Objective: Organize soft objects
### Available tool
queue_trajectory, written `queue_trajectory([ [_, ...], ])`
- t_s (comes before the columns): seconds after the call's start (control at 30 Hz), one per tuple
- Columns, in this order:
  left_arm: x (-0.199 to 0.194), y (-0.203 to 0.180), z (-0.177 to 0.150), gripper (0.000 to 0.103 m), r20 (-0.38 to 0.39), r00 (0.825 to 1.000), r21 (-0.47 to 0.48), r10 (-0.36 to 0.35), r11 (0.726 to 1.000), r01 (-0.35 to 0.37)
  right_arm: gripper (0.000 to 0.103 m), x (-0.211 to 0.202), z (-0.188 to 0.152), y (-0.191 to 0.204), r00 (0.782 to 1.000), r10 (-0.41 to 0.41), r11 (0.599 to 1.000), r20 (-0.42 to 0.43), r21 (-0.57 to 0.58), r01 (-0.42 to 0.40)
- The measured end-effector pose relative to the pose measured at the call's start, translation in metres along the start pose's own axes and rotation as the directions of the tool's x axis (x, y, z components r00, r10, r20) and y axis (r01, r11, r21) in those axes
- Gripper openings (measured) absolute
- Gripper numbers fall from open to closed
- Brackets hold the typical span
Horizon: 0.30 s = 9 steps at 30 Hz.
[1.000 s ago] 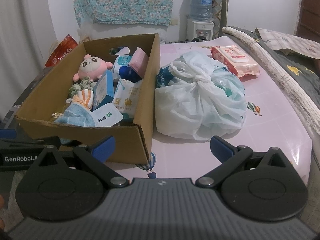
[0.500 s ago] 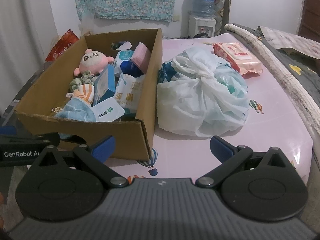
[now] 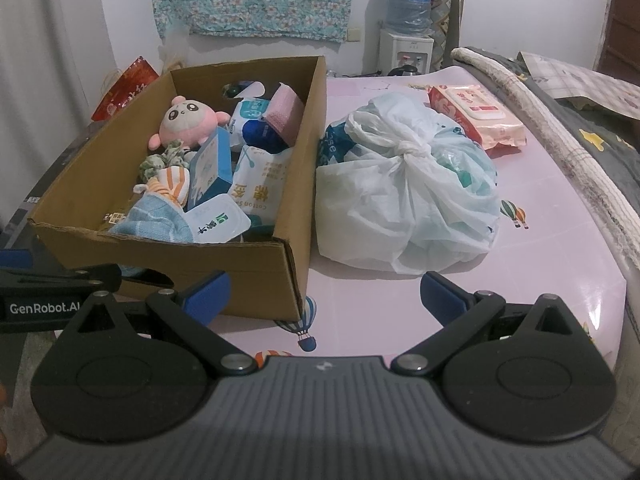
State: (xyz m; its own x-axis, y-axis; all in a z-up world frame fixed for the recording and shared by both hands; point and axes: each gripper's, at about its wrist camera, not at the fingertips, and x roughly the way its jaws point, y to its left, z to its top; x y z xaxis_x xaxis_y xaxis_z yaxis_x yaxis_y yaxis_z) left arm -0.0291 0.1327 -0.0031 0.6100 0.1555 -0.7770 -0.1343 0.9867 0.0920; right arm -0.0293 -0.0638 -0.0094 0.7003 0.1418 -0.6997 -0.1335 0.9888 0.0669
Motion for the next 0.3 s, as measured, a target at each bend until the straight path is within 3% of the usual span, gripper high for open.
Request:
queue_trajectory([
  [0.3,0.0002,0.0002,0.0008,0.103,0.0,1.0,0.002,0.003,1.0,-0.003,0.102,0.0003,0.0008,0.0018,1.0,0.002,1.0,-0.001,-0.005,-0.002],
])
